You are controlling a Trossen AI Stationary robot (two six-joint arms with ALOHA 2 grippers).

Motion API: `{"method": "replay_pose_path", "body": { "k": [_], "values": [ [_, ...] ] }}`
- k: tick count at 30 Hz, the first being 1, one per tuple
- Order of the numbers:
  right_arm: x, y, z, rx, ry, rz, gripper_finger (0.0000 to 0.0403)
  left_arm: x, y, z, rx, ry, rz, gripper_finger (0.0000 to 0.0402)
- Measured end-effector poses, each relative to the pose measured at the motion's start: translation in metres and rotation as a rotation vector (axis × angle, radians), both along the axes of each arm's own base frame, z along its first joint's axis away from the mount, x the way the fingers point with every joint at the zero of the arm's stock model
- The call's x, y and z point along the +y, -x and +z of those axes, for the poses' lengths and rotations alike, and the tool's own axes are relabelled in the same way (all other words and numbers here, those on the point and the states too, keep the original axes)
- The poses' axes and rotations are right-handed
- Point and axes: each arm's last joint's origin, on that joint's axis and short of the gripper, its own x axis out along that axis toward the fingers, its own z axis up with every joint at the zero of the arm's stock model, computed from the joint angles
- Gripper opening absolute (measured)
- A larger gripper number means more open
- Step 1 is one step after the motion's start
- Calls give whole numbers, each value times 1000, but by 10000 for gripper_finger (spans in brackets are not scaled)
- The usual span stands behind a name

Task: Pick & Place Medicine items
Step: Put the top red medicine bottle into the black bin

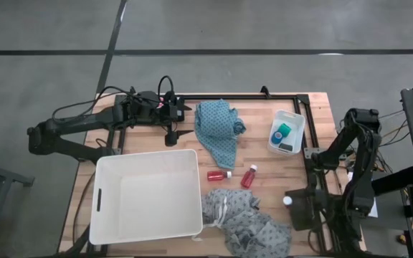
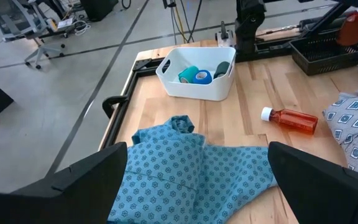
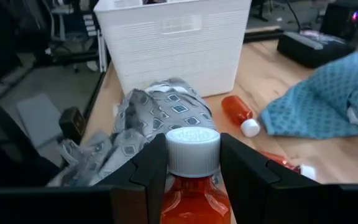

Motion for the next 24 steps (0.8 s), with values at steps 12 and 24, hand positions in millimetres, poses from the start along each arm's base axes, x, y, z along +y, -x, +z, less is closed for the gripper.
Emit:
{"method": "replay_pose_path", "body": {
  "k": [12, 24],
  "values": [
    [-9, 3, 4, 154, -56, 6, 127, 0, 0, -1, 6, 2, 0, 393],
    [-41, 4, 21, 231, -221, -117, 127, 0, 1, -3, 33, 7, -1, 393]
  ]
}}
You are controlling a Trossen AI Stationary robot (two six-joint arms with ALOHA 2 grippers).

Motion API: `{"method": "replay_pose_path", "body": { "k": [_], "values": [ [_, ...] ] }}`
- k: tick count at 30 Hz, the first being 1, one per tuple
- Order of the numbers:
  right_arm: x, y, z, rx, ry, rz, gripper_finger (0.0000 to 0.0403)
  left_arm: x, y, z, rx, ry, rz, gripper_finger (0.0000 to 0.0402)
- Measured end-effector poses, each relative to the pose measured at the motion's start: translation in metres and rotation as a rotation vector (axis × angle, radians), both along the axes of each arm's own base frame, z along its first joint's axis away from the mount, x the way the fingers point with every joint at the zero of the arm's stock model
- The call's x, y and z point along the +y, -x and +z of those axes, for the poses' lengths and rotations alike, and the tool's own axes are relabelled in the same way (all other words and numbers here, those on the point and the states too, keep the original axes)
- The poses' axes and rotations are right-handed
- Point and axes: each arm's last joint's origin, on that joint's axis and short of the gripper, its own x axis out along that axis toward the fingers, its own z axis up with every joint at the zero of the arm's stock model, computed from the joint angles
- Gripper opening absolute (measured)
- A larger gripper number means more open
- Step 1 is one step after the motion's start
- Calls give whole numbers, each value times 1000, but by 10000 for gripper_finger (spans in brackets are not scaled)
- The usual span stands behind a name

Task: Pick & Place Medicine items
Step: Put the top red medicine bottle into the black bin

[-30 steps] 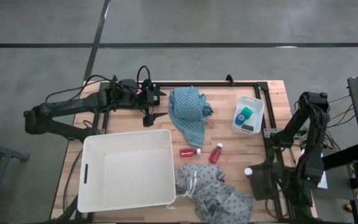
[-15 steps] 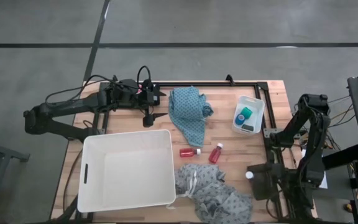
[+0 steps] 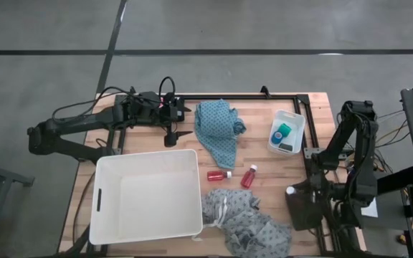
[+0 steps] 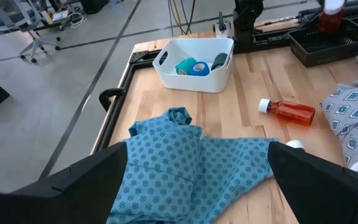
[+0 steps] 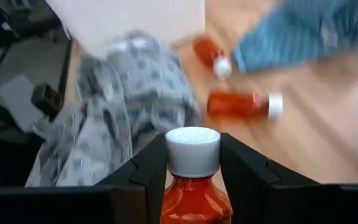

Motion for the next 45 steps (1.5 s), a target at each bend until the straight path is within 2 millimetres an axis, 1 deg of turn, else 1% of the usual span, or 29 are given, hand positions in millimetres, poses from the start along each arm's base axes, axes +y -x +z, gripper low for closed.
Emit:
{"method": "replay_pose_path", "body": {
  "k": [4, 12, 19, 22, 30, 35, 39, 45],
  "values": [
    [-1, 0, -1, 106, -75, -36, 127, 0, 0, 0, 2, 1, 0, 393],
    [5, 1, -6, 162, -85, -41, 127, 0, 0, 0, 2, 1, 0, 393],
    [11, 2, -15, 253, -223, -175, 127, 0, 0, 0, 3, 1, 0, 393],
    [13, 3, -16, 283, -269, -204, 127, 0, 0, 0, 4, 2, 0, 393],
    [12, -2, -18, 421, -292, -267, 127, 0, 0, -1, 11, 4, 0, 393],
    [10, -9, -18, 416, -316, -318, 127, 0, 0, -1, 11, 4, 1, 393],
    [9, -11, -18, 357, -289, -315, 127, 0, 0, -1, 11, 4, 0, 393],
    [11, -12, -28, 339, -254, -342, 127, 0, 0, -1, 11, 6, 2, 393]
  ]
}}
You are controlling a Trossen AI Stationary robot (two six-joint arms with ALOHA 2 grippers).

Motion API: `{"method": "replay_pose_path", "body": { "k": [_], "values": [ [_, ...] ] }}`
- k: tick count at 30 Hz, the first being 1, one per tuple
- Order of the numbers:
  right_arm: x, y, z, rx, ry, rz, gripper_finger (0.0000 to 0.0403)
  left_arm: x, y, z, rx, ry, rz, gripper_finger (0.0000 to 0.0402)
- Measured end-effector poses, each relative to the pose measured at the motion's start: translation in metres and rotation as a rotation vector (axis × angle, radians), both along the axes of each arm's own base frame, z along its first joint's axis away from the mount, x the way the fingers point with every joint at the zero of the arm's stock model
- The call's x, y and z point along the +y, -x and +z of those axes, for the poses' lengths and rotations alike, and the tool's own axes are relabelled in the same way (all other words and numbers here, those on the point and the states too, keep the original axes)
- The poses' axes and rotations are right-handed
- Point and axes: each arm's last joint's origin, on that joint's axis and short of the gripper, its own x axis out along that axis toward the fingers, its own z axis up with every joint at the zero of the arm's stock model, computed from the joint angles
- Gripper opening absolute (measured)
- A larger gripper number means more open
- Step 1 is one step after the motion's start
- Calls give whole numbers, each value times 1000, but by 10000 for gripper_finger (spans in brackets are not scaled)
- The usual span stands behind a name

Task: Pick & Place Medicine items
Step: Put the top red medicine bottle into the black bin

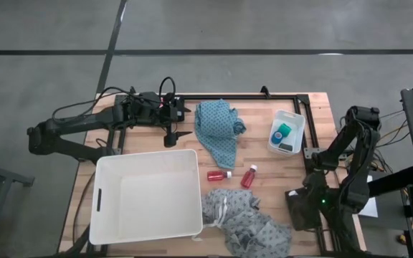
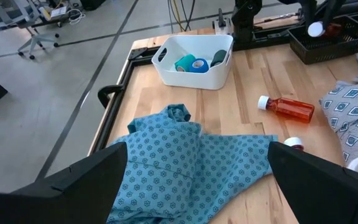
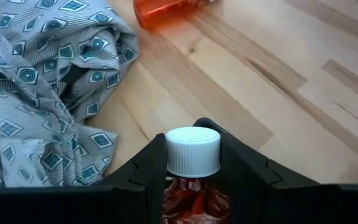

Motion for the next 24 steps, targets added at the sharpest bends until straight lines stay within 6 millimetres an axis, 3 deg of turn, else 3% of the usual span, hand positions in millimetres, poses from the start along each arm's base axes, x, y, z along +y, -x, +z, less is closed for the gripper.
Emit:
{"method": "replay_pose_path", "body": {
  "k": [16, 24],
  "values": [
    [2, -4, -16, -76, 259, 46, 128, 0, 0, 0, 3, 0, -1, 393],
    [3, -4, -17, -72, 258, 44, 128, 0, 0, 0, 5, -2, -2, 393]
  ]
}}
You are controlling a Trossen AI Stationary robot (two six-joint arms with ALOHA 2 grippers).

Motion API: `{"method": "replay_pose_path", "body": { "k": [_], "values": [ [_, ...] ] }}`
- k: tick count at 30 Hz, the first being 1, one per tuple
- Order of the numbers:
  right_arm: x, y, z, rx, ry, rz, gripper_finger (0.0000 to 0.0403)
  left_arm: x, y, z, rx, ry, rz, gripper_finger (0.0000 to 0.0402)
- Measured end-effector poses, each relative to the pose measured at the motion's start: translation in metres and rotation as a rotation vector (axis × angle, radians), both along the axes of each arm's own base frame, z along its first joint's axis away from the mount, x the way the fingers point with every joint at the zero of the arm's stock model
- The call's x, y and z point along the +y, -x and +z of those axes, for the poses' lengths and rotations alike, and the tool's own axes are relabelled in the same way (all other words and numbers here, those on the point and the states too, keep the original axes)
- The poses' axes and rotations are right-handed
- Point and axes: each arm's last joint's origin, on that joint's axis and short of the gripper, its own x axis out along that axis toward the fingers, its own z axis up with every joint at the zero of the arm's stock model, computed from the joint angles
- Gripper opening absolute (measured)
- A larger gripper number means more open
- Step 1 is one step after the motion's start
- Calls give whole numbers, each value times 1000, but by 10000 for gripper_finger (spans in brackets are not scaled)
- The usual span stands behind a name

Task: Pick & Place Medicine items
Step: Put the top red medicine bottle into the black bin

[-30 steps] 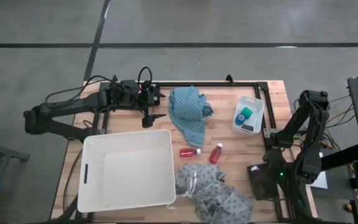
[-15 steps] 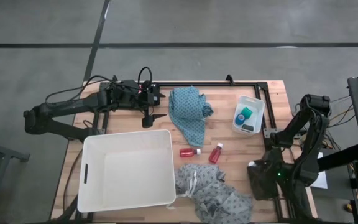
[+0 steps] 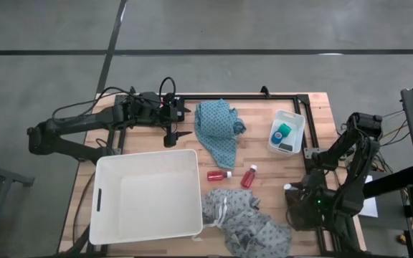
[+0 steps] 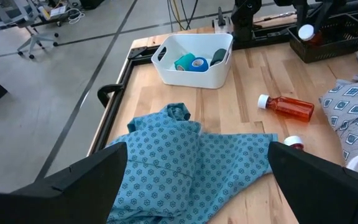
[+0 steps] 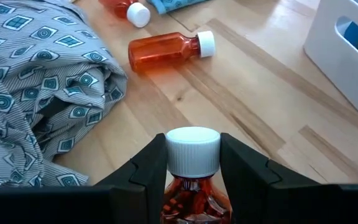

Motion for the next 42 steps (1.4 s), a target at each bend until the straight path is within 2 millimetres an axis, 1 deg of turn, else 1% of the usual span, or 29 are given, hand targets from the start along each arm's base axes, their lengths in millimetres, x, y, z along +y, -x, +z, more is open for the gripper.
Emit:
{"method": "replay_pose_path", "body": {
  "k": [4, 9, 18, 22, 25, 32, 42],
  "values": [
    [-1, 1, 3, -3, -30, 1, 128, 0, 0, 0, 0, 0, 0, 393],
    [-2, 3, 4, 68, -78, -33, 128, 0, 0, 0, 0, 0, 0, 393],
    [1, 3, 5, 97, -160, -40, 128, 0, 0, 0, 1, 1, 0, 393],
    [7, 2, 5, 88, -218, -33, 128, 0, 0, 0, 1, 1, 0, 393],
    [11, 1, 8, 91, -289, -28, 128, 0, 0, 0, 1, 1, 1, 393],
    [16, 3, 15, 186, -386, -52, 128, 0, 0, 0, 1, 1, 0, 393],
    [14, -2, 13, 293, -414, -106, 128, 0, 0, 0, 1, 2, 1, 393]
  ]
}}
